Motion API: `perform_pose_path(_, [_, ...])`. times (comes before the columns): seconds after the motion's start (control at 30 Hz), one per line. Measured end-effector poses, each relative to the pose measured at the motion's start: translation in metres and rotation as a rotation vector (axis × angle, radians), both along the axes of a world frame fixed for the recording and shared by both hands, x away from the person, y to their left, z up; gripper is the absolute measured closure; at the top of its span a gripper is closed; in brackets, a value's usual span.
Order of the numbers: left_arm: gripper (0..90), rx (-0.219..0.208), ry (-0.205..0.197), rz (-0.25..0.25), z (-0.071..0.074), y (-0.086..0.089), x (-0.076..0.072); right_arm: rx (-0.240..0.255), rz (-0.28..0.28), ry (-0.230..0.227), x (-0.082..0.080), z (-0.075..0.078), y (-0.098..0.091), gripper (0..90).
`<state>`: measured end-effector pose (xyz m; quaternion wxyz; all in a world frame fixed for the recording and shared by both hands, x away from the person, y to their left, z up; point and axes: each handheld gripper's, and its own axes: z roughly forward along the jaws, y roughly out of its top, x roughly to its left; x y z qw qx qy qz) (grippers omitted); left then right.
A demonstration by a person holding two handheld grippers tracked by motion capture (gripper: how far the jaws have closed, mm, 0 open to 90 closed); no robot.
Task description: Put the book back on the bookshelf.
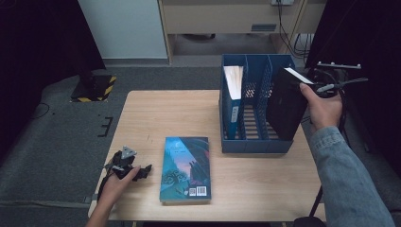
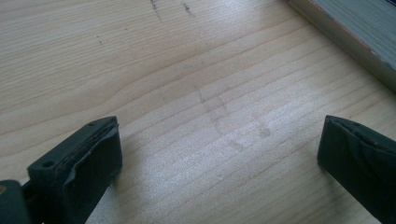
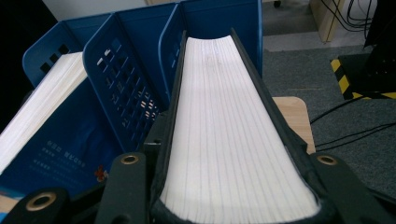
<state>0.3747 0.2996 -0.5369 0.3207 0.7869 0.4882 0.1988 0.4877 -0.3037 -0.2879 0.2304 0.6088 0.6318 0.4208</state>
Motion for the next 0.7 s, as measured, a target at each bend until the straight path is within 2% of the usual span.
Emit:
perform_pose_path(0.17, [0.0, 0.000, 0.000, -0.001, 0.000, 0.000, 0.000, -0.039, 0.002, 0.000, 0.007, -0.002, 0.011, 52.4])
perform_pose_path(0.33, [0.0, -0.001, 0.000, -0.002, 0.000, 0.000, 0.000, -0.056, -0.015, 0.009, 0.015, -0.008, 0.017, 52.4])
perform_pose_path(0.47, [0.0, 0.000, 0.001, -0.002, 0.000, 0.000, 0.000, -0.055, -0.022, 0.014, 0.022, -0.014, 0.019, 52.4])
perform_pose_path(0.6, [0.0, 0.002, 0.001, -0.003, 0.000, 0.000, 0.001, -0.025, -0.061, 0.006, 0.025, -0.022, 0.018, 52.4])
perform_pose_path(0.7, [0.0, 0.005, 0.003, -0.004, 0.000, 0.000, 0.001, -0.026, -0.071, -0.004, 0.026, -0.029, 0.019, 52.4])
